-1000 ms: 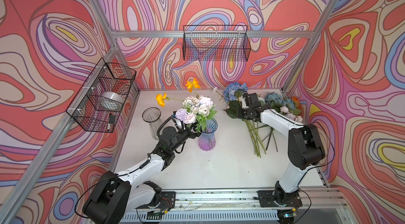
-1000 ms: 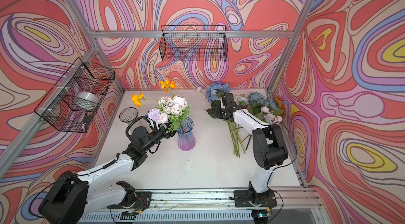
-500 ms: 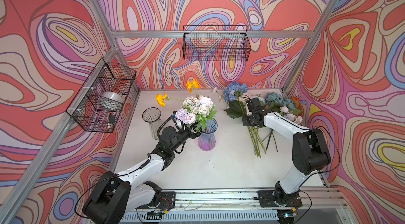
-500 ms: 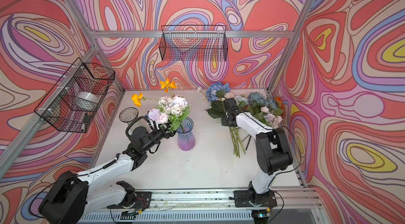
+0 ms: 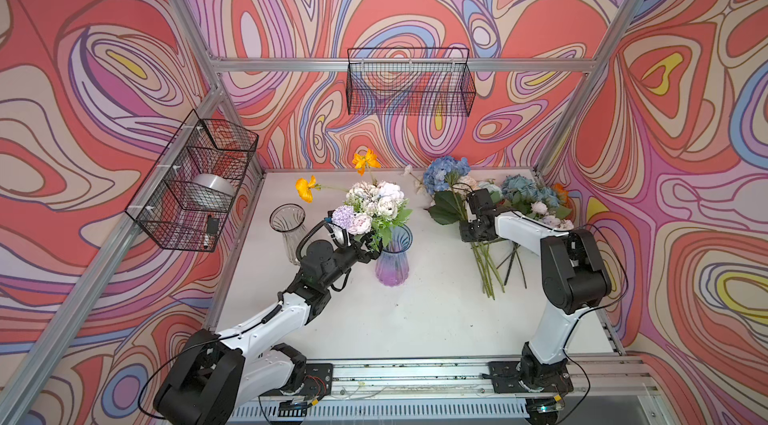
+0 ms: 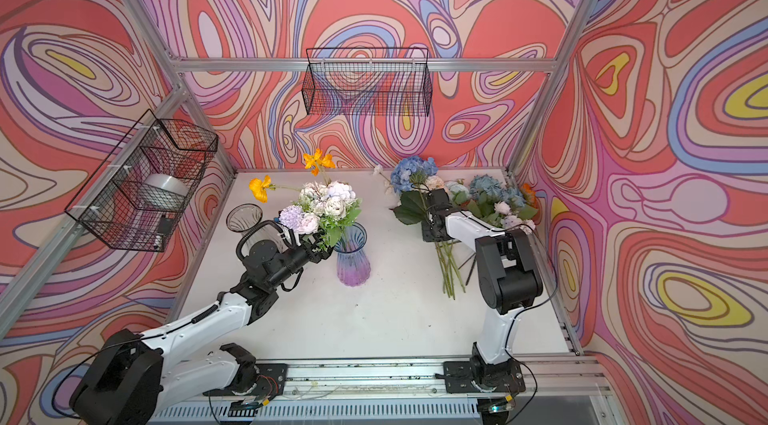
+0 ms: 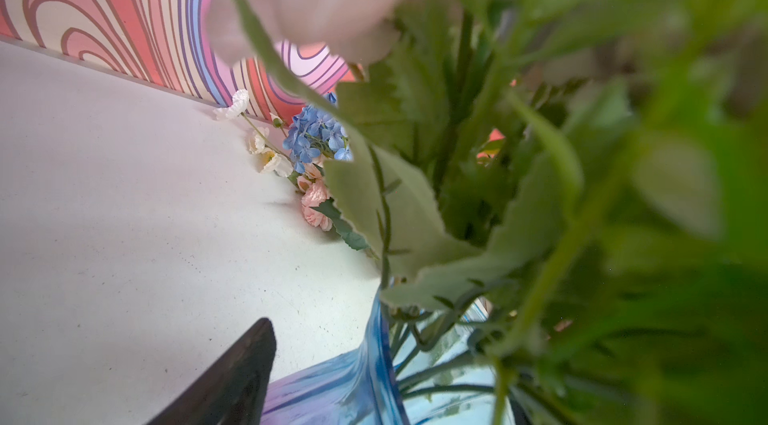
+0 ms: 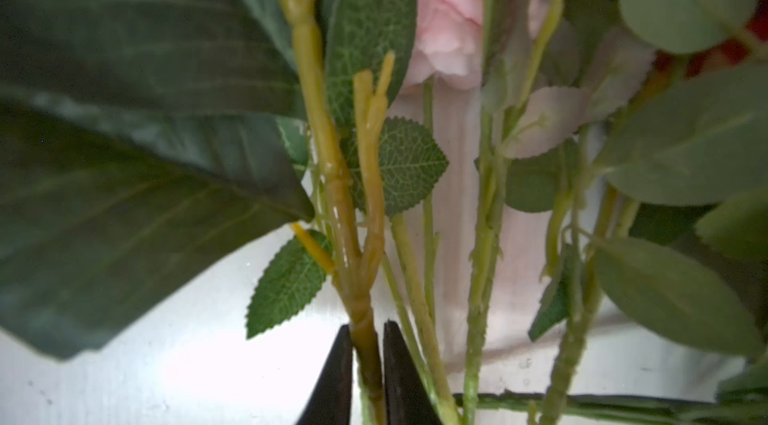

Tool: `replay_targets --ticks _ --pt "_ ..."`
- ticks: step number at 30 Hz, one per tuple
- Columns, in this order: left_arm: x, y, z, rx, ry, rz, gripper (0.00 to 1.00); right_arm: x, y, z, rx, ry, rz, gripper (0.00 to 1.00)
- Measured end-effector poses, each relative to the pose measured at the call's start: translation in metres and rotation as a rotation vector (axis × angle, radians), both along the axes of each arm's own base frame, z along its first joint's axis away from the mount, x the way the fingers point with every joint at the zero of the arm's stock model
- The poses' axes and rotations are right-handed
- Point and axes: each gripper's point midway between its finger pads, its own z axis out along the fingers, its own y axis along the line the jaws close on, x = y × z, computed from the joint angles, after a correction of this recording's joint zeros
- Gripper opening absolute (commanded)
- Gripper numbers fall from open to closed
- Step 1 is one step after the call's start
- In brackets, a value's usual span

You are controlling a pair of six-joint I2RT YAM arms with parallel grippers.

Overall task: Arrange the flowers into the vase
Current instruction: 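Close right gripper on the blue hydrangea stem, then lift the blue hydrangea stem off the table with the right gripper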

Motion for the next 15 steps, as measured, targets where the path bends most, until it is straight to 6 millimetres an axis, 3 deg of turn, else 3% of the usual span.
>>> replay_targets --ticks 7,15 --pt "0.001 0.000 0.000 0.002 0.002 0.005 0.87 0.005 0.003 0.007 0.026 -0.025 -0.002 0.00" --pt "0.002 0.000 -0.001 0.003 0.006 0.006 0.87 0.000 0.011 0.036 0.099 -0.065 -0.004 0.00"
